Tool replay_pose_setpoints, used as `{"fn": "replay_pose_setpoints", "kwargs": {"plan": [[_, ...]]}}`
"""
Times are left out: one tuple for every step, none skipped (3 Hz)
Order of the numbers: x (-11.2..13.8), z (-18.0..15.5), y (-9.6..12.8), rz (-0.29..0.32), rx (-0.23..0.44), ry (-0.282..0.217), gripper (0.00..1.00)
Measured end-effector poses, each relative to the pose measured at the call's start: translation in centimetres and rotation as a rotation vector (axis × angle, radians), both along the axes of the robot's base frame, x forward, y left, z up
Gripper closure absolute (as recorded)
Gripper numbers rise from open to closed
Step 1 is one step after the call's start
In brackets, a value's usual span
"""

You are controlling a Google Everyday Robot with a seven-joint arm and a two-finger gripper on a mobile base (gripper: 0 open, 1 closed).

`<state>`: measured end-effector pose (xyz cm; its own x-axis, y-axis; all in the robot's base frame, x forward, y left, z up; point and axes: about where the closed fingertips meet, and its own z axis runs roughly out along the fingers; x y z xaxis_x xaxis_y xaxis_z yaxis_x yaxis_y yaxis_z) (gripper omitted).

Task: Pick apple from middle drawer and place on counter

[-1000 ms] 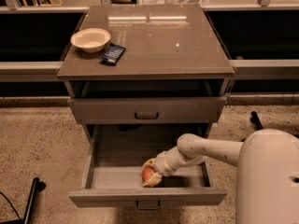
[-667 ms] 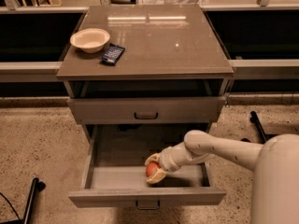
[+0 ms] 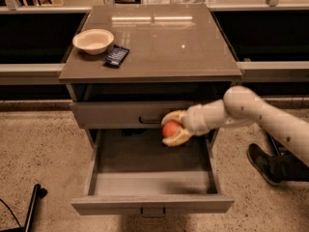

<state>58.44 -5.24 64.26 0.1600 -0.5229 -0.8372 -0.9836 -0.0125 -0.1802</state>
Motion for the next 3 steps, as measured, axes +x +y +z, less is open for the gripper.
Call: {"fn": "replay_pose_setpoints", "kwargs": {"plan": [[2.1, 7.9, -2.4, 0.026, 0.038, -0.047, 1.00], [3.3, 15.9, -3.4, 0.090, 0.061, -0.124, 1.00], [4.2, 21.0, -3.9, 0.125, 0.089, -0.181, 1.00]]}}
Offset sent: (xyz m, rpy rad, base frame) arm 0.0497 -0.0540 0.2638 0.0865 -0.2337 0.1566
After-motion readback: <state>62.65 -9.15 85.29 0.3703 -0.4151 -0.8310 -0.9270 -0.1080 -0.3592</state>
